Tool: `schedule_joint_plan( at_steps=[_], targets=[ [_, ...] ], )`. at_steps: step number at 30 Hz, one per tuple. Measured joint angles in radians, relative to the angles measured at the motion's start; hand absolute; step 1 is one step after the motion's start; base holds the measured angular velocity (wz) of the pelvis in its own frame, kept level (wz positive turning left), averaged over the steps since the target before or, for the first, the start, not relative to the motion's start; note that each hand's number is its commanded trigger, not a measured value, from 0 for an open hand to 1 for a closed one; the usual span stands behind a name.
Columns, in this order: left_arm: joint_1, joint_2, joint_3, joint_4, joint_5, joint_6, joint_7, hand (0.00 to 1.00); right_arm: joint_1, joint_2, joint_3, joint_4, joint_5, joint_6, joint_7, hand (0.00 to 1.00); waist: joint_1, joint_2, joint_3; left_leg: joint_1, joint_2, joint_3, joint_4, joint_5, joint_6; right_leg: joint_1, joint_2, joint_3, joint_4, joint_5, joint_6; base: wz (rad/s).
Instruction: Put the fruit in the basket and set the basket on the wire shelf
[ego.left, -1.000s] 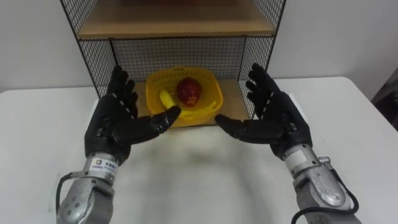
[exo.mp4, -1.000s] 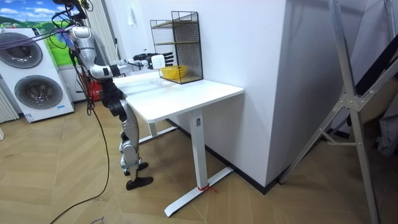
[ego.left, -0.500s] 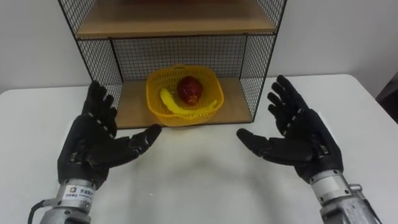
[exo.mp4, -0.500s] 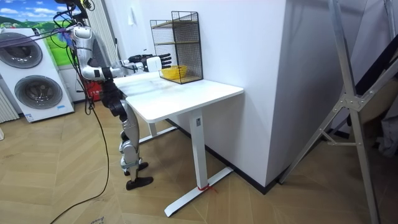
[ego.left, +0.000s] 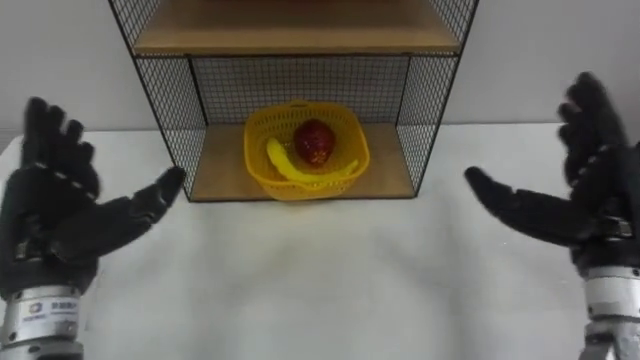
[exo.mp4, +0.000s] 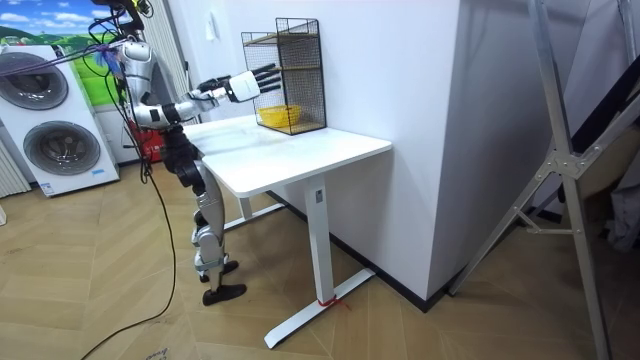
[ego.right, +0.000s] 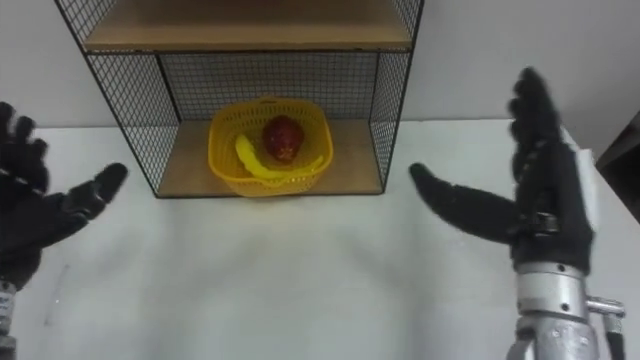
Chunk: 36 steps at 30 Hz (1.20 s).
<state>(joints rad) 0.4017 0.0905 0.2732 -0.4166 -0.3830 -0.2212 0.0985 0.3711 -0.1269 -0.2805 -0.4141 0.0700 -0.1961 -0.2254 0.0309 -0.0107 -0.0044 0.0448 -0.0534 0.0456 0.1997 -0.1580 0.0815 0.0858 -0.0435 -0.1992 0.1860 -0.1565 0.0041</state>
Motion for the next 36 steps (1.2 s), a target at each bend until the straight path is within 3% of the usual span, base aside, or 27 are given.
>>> schedule_joint_plan(
  at_steps=[2, 4, 5, 7, 8, 10, 11, 12, 13, 14, 15, 16, 17, 19, 21, 24, 26, 28, 30, 31, 32, 34, 35, 36],
  targets=[
    [0.000, 0.005, 0.071, -0.023, 0.060, -0.018, 0.073, 0.00, -0.001, -0.025, -0.083, -0.006, -0.014, -0.030, -0.075, 0.00, 0.004, 0.002, 0.0002, -0.002, -0.003, -0.009, 0.000, 0.001, -0.001, 0.000, -0.002, -0.006, -0.002, -0.002, 0.002, 0.06],
    [-0.002, 0.022, 0.174, -0.049, 0.087, -0.031, 0.157, 0.00, -0.002, -0.080, -0.187, -0.010, -0.023, -0.040, -0.163, 0.00, -0.001, 0.001, 0.0006, -0.002, -0.004, -0.010, -0.001, 0.001, -0.001, -0.003, -0.004, -0.006, 0.004, -0.007, 0.002, 0.05],
    [-0.006, 0.044, 0.254, -0.070, 0.114, -0.039, 0.227, 0.00, -0.009, -0.119, -0.273, -0.010, -0.035, -0.051, -0.229, 0.00, 0.005, 0.003, 0.0010, -0.004, -0.005, -0.013, 0.000, 0.001, -0.001, -0.005, -0.004, -0.005, 0.007, -0.009, 0.002, 0.05],
    [-0.014, 0.136, 0.424, -0.088, 0.121, -0.083, 0.371, 0.00, -0.045, -0.217, -0.423, 0.000, -0.034, -0.096, -0.383, 0.00, 0.005, 0.003, -0.0005, -0.008, -0.009, -0.019, 0.004, 0.001, -0.002, -0.016, -0.007, -0.005, 0.030, -0.025, 0.005, 0.05],
    [-0.019, 0.167, 0.466, -0.086, 0.122, -0.092, 0.407, 0.00, -0.055, -0.244, -0.458, 0.004, -0.034, -0.106, -0.418, 0.00, 0.004, 0.003, -0.0009, -0.008, -0.009, -0.020, 0.004, 0.001, -0.002, -0.017, -0.007, -0.004, 0.034, -0.027, 0.004, 0.04],
    [-0.025, 0.283, 0.637, -0.078, 0.119, -0.115, 0.533, 0.00, -0.069, -0.342, -0.580, 0.035, -0.028, -0.146, -0.536, 0.00, 0.012, 0.001, -0.0015, -0.009, -0.009, -0.022, 0.007, 0.000, -0.004, -0.019, -0.013, -0.004, 0.036, -0.033, 0.008, 0.00],
    [-0.032, 0.313, 0.676, -0.069, 0.113, -0.122, 0.565, 0.00, -0.069, -0.367, -0.611, 0.048, -0.021, -0.152, -0.561, 0.00, 0.015, 0.008, -0.0061, -0.011, -0.008, -0.022, 0.008, -0.001, -0.005, -0.020, -0.013, -0.003, 0.037, -0.034, 0.008, 0.00],
    [-0.048, 0.381, 0.754, -0.020, 0.096, -0.145, 0.621, 0.00, -0.066, -0.413, -0.673, 0.068, 0.002, -0.155, -0.604, 0.00, 0.021, 0.003, -0.0141, -0.021, -0.008, -0.022, 0.016, -0.004, -0.005, -0.032, -0.015, -0.004, 0.049, -0.040, 0.009, 0.03],
    [-0.057, 0.456, 0.826, 0.039, 0.080, -0.152, 0.675, 0.00, -0.061, -0.457, -0.738, 0.117, 0.010, -0.163, -0.646, 0.00, 0.028, 0.001, -0.0161, -0.035, -0.009, -0.022, 0.032, -0.012, -0.006, -0.043, -0.020, -0.007, 0.072, -0.054, 0.008, 0.05],
    [-0.061, 0.491, 0.858, 0.074, 0.080, -0.152, 0.701, 0.00, -0.054, -0.480, -0.774, 0.156, 0.016, -0.166, -0.665, 0.00, 0.029, 0.000, -0.0203, -0.040, -0.009, -0.023, 0.042, -0.017, -0.006, -0.051, -0.021, -0.008, 0.082, -0.059, 0.009, 0.07],
    [-0.059, 0.557, 0.923, 0.158, 0.062, -0.153, 0.751, 0.00, -0.055, -0.539, -0.823, 0.229, 0.049, -0.159, -0.702, 0.00, 0.029, 0.001, -0.0200, -0.042, -0.011, -0.024, 0.053, -0.023, -0.006, -0.053, -0.024, -0.010, 0.094, -0.069, 0.010, 0.06],
    [-0.053, 0.589, 0.946, 0.204, 0.050, -0.152, 0.774, 0.00, -0.054, -0.565, -0.844, 0.262, 0.070, -0.153, -0.721, 0.00, 0.028, 0.002, -0.0197, -0.043, -0.010, -0.025, 0.058, -0.026, -0.006, -0.052, -0.024, -0.012, 0.094, -0.070, 0.010, 0.06],
    [-0.038, 0.639, 0.983, 0.285, -0.006, -0.148, 0.820, 0.00, -0.055, -0.601, -0.879, 0.324, 0.111, -0.148, -0.755, 0.00, 0.029, 0.004, -0.0194, -0.050, -0.010, -0.025, 0.062, -0.027, -0.007, -0.054, -0.024, -0.014, 0.094, -0.071, 0.009, 0.08],
    [-0.002, 0.689, 1.030, 0.441, -0.111, -0.133, 0.888, 0.00, -0.056, -0.655, -0.923, 0.475, 0.182, -0.123, -0.821, 0.00, 0.029, 0.004, -0.0231, -0.071, -0.009, -0.032, 0.078, -0.035, -0.008, -0.068, -0.023, -0.023, 0.100, -0.078, 0.001, 0.05],
    [0.005, 0.722, 1.036, 0.591, -0.184, -0.116, 0.921, 0.00, -0.055, -0.704, -0.954, 0.600, 0.255, -0.088, -0.855, 0.00, 0.028, 0.004, -0.0234, -0.085, -0.009, -0.031, 0.098, -0.044, -0.008, -0.077, -0.022, -0.023, 0.115, -0.080, 0.007, 0.02],
    [0.023, 0.729, 1.014, 0.790, -0.288, -0.080, 0.955, 0.00, 0.003, -0.718, -0.958, 0.758, 0.368, -0.059, -0.879, 0.00, 0.027, 0.001, -0.0235, -0.100, -0.012, -0.038, 0.106, -0.046, -0.007, -0.093, -0.022, -0.029, 0.130, -0.083, 0.002, 0.06],
    [0.027, 0.692, 0.995, 0.854, -0.338, -0.058, 0.963, 0.00, 0.045, -0.694, -0.955, 0.832, 0.409, -0.039, -0.880, 0.00, 0.027, 0.000, -0.0236, -0.105, -0.014, -0.039, 0.105, -0.047, -0.006, -0.100, -0.024, -0.028, 0.135, -0.083, 0.001, 0.04],
    [0.031, 0.638, 0.976, 0.910, -0.380, -0.051, 0.961, 0.00, 0.098, -0.630, -0.948, 0.891, 0.434, -0.033, -0.876, 0.00, 0.027, 0.000, -0.0231, -0.109, -0.014, -0.042, 0.104, -0.047, -0.006, -0.099, -0.023, -0.028, 0.128, -0.083, 0.002, 0.05],
    [0.035, 0.564, 0.921, 1.036, -0.432, -0.047, 0.945, 0.00, 0.177, -0.521, -0.885, 1.010, 0.518, -0.033, -0.850, 0.00, 0.032, 0.001, -0.0224, -0.110, -0.012, -0.043, 0.101, -0.046, -0.007, -0.097, -0.026, -0.030, 0.121, -0.077, -0.002, 0.02],
    [0.037, 0.529, 0.902, 1.117, -0.481, -0.044, 0.924, 0.00, 0.188, -0.473, -0.855, 1.084, 0.584, -0.031, -0.822, 0.00, 0.036, 0.003, -0.0222, -0.105, -0.012, -0.042, 0.099, -0.047, -0.007, -0.096, -0.027, -0.024, 0.122, -0.077, -0.002, -0.07],
    [0.038, 0.510, 0.896, 1.150, -0.508, -0.042, 0.913, 0.00, 0.188, -0.451, -0.839, 1.127, 0.617, -0.029, -0.812, 0.00, 0.036, 0.005, -0.0222, -0.102, -0.011, -0.040, 0.098, -0.046, -0.007, -0.095, -0.026, -0.021, 0.123, -0.077, -0.002, -0.10],
    [0.040, 0.432, 0.875, 1.270, -0.588, -0.038, 0.874, 0.00, 0.186, -0.358, -0.801, 1.280, 0.747, -0.020, -0.770, 0.00, 0.027, 0.007, -0.0230, -0.096, -0.011, -0.043, 0.098, -0.047, -0.007, -0.088, -0.026, -0.022, 0.121, -0.087, 0.005, 0.00],
    [0.042, 0.412, 0.867, 1.294, -0.601, -0.038, 0.863, 0.00, 0.184, -0.330, -0.800, 1.311, 0.770, -0.020, -0.759, 0.00, 0.024, 0.008, -0.0231, -0.096, -0.009, -0.042, 0.099, -0.049, -0.007, -0.088, -0.025, -0.020, 0.121, -0.090, 0.000, 0.00],
    [0.044, 0.366, 0.845, 1.325, -0.619, -0.039, 0.846, 0.00, 0.182, -0.277, -0.780, 1.372, 0.797, -0.021, -0.744, 0.00, 0.022, 0.009, -0.0226, -0.096, -0.008, -0.042, 0.102, -0.051, -0.007, -0.087, -0.024, -0.021, 0.121, -0.090, 0.000, 0.00]
  ],
)
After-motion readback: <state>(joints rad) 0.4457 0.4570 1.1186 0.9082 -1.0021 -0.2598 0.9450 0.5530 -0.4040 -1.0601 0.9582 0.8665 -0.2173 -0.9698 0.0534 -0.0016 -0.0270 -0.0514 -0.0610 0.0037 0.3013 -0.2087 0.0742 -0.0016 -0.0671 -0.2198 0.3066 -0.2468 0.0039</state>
